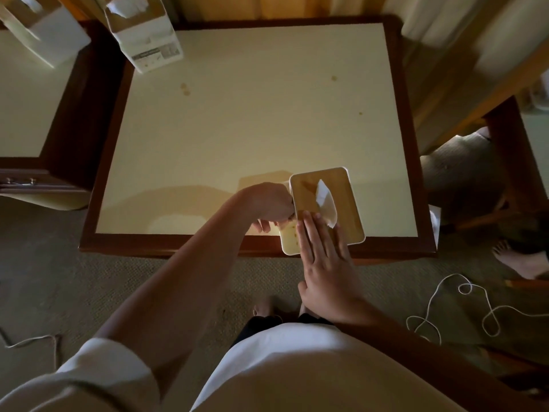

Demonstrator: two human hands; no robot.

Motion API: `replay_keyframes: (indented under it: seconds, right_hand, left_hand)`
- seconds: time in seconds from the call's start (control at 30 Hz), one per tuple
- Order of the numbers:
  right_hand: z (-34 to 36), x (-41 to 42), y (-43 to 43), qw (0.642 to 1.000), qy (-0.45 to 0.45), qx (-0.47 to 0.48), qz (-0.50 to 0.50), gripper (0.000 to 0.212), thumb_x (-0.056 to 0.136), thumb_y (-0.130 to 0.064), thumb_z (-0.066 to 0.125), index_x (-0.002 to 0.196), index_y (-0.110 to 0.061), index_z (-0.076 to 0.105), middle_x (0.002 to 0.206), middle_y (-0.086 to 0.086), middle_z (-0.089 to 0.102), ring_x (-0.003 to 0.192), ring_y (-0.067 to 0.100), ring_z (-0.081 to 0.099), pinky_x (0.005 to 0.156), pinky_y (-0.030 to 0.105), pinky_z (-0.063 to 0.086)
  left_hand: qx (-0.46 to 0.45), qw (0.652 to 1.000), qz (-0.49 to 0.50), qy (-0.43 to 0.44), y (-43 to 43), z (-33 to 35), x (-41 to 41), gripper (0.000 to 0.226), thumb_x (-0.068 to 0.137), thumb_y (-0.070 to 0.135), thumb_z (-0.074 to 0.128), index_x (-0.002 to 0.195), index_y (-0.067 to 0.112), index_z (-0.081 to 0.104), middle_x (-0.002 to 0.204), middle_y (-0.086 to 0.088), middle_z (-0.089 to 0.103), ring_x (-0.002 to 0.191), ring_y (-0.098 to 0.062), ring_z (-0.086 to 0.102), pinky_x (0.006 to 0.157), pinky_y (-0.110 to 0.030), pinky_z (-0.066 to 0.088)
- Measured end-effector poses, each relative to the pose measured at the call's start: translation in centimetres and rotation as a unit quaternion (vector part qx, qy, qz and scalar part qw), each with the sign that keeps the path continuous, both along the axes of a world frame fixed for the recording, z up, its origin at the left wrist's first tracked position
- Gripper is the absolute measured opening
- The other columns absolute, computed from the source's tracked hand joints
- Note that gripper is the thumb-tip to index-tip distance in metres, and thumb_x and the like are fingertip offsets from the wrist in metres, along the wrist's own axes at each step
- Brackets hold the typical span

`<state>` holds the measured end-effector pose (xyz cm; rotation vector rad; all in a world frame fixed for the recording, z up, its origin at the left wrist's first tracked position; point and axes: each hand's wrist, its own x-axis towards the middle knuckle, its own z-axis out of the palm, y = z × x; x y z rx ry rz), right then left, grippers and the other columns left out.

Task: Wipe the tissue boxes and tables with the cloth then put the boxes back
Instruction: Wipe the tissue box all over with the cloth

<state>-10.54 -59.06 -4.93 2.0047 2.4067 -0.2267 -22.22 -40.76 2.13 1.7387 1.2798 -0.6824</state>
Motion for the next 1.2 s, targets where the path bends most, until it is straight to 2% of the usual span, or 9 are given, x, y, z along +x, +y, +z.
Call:
replay_keyframes:
  seconds: [0.13, 0.23, 0.37, 0.63, 0.77, 0.83, 0.97, 1.07, 1.2]
  right_hand:
    - [-0.1, 0.2, -0.1, 1.000, 0.017, 0.016, 0.002, 0.107, 0.077, -0.029, 0.063, 0.164, -0.002, 0.007, 0.173, 0.017, 0.000, 0.160, 0.033, 0.003, 0.127, 0.059, 0.013]
    - [-0.3, 0.3, -0.2, 0.998, 0.047, 0.029, 0.001, 0.105, 0.077, -0.028, 0.063, 0.164, -0.002, 0.011, 0.173, 0.016, 0.006, 0.161, 0.031, 0.005, 0.127, 0.058, 0.013]
    - [-0.6, 0.6, -0.1, 0.993, 0.105, 0.056, -0.002, 0.098, 0.080, -0.026, 0.067, 0.162, 0.000, 0.020, 0.172, 0.015, 0.014, 0.161, 0.027, 0.008, 0.127, 0.057, 0.016]
    - [-1.7, 2.4, -1.0, 0.966, 0.208, 0.151, 0.037, 0.074, 0.090, -0.012, 0.069, 0.155, 0.004, 0.038, 0.164, 0.019, 0.035, 0.156, 0.031, 0.027, 0.127, 0.054, 0.023]
    - [-0.7, 2.4, -1.7, 0.949, 0.266, 0.169, 0.013, 0.050, 0.095, -0.020, 0.065, 0.140, -0.001, 0.060, 0.144, 0.011, 0.060, 0.136, 0.026, 0.052, 0.112, 0.044, 0.044]
    - [0.8, 2.0, -1.8, 0.932, 0.336, 0.136, -0.024, 0.039, 0.098, -0.030, 0.063, 0.131, -0.010, 0.067, 0.131, 0.000, 0.067, 0.122, 0.019, 0.057, 0.101, 0.035, 0.049]
    - [3.9, 0.9, -1.1, 0.865, 0.487, 0.041, -0.118, 0.014, 0.102, -0.039, 0.065, 0.114, -0.033, 0.065, 0.106, -0.019, 0.069, 0.101, 0.006, 0.067, 0.080, 0.023, 0.054]
    - [4.1, 0.6, -0.4, 0.830, 0.529, 0.022, -0.177, 0.018, 0.099, -0.038, 0.067, 0.111, -0.025, 0.065, 0.096, -0.014, 0.073, 0.088, 0.003, 0.072, 0.070, 0.015, 0.053]
    - [3.5, 0.9, -0.3, 0.828, 0.521, 0.011, -0.206, 0.024, 0.100, -0.037, 0.067, 0.109, -0.015, 0.064, 0.091, -0.011, 0.073, 0.082, 0.000, 0.070, 0.065, 0.014, 0.050]
  left_hand:
    - [0.058, 0.980, 0.133, -0.133, -2.1, 1.0, -2.4, 0.025, 0.100, 0.019, 0.054, 0.099, 0.017, 0.079, 0.094, -0.002, 0.079, 0.072, -0.019, 0.072, 0.062, -0.030, 0.059]
    - [0.075, 0.904, 0.314, -0.282, -5.0, 0.8, -3.7, 0.022, 0.104, 0.018, 0.060, 0.103, 0.029, 0.079, 0.096, 0.001, 0.080, 0.077, -0.010, 0.075, 0.069, -0.025, 0.060]
    - [0.040, 0.791, 0.475, -0.384, -8.2, -0.7, -4.0, 0.015, 0.103, 0.016, 0.068, 0.114, 0.023, 0.076, 0.109, -0.003, 0.080, 0.099, -0.022, 0.078, 0.086, -0.043, 0.065]
    - [0.137, 0.719, 0.523, -0.436, -11.7, -1.9, -5.0, 0.019, 0.095, 0.011, 0.075, 0.111, 0.014, 0.066, 0.118, -0.007, 0.076, 0.110, -0.032, 0.075, 0.088, -0.066, 0.060]
    - [0.115, 0.679, 0.524, -0.502, -12.7, -1.6, -4.1, 0.013, 0.098, 0.011, 0.072, 0.107, 0.007, 0.063, 0.118, -0.016, 0.072, 0.106, -0.039, 0.072, 0.087, -0.064, 0.059]
    - [0.086, 0.672, 0.515, -0.525, -13.0, -1.6, -3.7, 0.020, 0.102, 0.014, 0.067, 0.112, -0.001, 0.060, 0.122, -0.029, 0.067, 0.109, -0.050, 0.069, 0.088, -0.069, 0.058]
    - [0.068, 0.680, 0.513, -0.520, -13.8, -1.2, -3.0, 0.017, 0.108, 0.005, 0.051, 0.116, -0.003, 0.064, 0.123, -0.021, 0.071, 0.110, -0.039, 0.072, 0.079, -0.046, 0.062]
    - [0.124, 0.713, 0.480, -0.496, -14.2, -1.5, -2.3, 0.019, 0.105, -0.005, 0.051, 0.110, 0.000, 0.069, 0.109, 0.001, 0.074, 0.100, -0.019, 0.071, 0.081, -0.037, 0.058]
    - [0.124, 0.714, 0.469, -0.505, -14.1, -1.5, -1.9, 0.029, 0.100, -0.006, 0.059, 0.125, 0.009, 0.060, 0.086, -0.003, 0.070, 0.072, -0.014, 0.063, 0.066, -0.031, 0.051]
